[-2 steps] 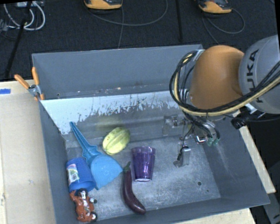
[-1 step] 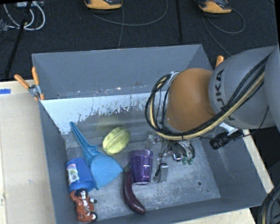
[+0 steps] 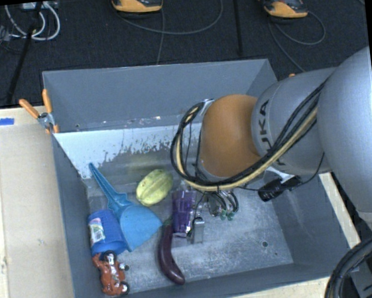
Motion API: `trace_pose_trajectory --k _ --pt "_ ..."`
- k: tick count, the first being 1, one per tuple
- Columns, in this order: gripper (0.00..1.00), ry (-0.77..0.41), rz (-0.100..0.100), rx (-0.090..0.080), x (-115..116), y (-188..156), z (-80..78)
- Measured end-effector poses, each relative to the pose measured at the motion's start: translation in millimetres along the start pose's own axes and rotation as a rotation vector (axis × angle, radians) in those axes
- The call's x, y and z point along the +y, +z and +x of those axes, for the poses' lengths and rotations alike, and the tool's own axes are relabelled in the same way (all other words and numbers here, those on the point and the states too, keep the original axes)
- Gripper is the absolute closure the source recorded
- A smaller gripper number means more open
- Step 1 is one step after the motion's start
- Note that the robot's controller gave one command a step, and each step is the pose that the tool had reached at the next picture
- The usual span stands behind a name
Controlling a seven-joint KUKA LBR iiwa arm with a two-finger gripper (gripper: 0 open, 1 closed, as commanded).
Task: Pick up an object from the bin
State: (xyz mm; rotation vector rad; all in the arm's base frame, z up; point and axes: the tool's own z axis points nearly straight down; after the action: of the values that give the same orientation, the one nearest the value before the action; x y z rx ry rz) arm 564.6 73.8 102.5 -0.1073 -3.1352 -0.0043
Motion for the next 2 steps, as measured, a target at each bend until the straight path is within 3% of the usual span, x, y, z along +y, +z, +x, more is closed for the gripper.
trace_pose_trajectory --k 1,2 --pt "1.0 -0.14 0.0 -0.024 9.3 26.3 3.1" --pt "1.0 -0.14 0.0 -0.024 9.3 26.2 3.1"
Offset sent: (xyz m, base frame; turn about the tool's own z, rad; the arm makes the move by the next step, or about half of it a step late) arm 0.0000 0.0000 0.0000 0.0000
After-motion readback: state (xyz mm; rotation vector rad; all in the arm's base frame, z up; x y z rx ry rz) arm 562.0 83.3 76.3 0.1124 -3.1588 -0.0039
